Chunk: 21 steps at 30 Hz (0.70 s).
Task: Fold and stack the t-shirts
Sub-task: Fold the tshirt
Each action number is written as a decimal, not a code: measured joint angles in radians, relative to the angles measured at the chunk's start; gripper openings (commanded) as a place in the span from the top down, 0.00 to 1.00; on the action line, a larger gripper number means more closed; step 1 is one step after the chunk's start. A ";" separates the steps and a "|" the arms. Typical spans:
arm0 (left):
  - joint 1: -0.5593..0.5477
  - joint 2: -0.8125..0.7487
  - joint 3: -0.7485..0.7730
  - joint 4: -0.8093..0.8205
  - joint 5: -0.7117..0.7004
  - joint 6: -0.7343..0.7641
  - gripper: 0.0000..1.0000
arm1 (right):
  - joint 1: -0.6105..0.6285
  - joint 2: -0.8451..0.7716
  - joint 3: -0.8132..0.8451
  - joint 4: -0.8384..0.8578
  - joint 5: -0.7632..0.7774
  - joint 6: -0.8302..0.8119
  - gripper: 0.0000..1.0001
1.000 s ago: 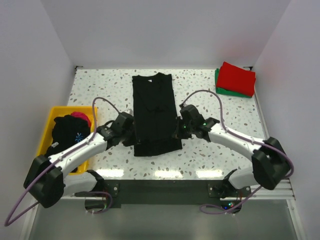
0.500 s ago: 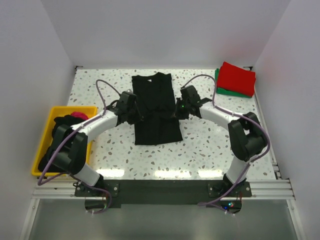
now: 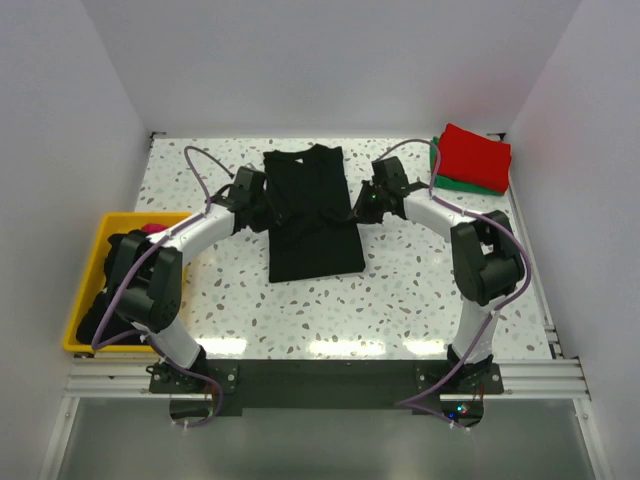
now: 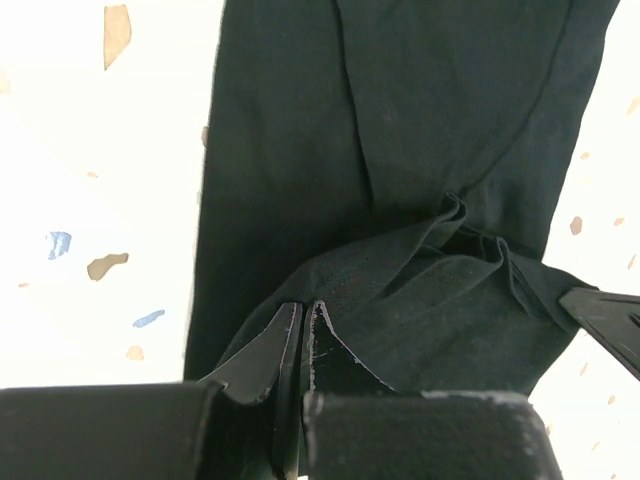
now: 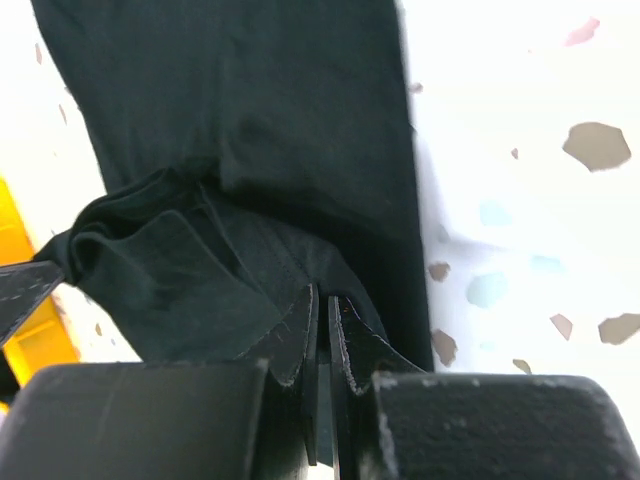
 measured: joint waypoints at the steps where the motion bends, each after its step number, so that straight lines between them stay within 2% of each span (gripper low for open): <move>1: 0.003 0.008 0.007 -0.002 0.000 0.000 1.00 | -0.003 0.009 0.012 0.000 -0.008 0.000 1.00; 16: 0.038 0.119 0.075 -0.007 -0.009 0.026 1.00 | -0.055 0.135 0.126 0.006 -0.070 0.000 1.00; 19: 0.045 0.125 0.078 -0.004 -0.008 0.033 1.00 | -0.066 0.162 0.153 0.003 -0.083 -0.003 0.95; 21: 0.053 0.126 0.079 -0.004 -0.007 0.038 0.93 | -0.074 0.181 0.184 -0.002 -0.096 -0.010 0.91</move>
